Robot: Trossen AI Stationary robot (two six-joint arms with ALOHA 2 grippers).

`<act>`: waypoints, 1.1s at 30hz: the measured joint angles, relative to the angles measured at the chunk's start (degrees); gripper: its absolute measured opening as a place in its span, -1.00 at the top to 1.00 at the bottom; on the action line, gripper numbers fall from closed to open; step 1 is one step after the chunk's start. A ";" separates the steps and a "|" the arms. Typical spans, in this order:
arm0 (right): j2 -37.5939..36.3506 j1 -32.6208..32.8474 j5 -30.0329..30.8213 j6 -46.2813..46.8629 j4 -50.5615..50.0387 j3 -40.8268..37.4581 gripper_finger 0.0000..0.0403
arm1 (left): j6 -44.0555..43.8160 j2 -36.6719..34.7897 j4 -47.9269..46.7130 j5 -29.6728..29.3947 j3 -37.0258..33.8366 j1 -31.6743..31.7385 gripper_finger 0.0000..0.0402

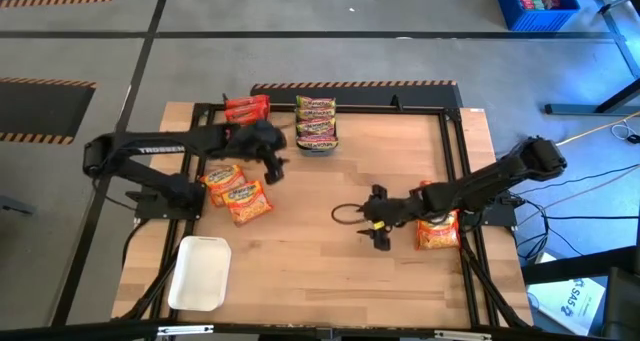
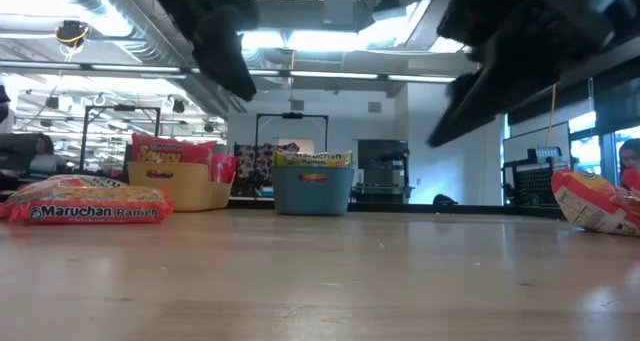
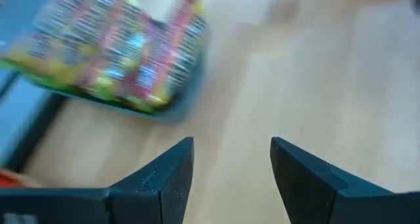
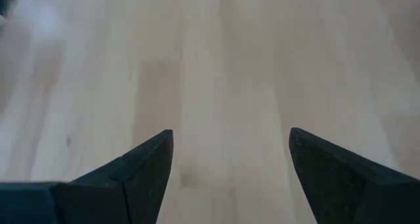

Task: Sort Maruchan noodles
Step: Put the yellow noodle pack into the white bin

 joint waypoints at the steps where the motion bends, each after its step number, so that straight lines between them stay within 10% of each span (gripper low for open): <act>1: -0.76 0.76 1.38 2.08 -5.51 1.67 -0.42 | -0.89 0.55 0.77 -0.02 -0.78 -1.42 0.03; 14: -2.50 5.32 6.18 41.29 -66.80 16.27 -0.42 | -10.87 7.38 16.58 -0.51 -9.05 -16.13 0.03; 33: -2.36 -7.47 -2.49 32.64 -43.63 0.50 -0.42 | -10.80 21.78 35.77 -2.22 -11.40 -25.62 0.03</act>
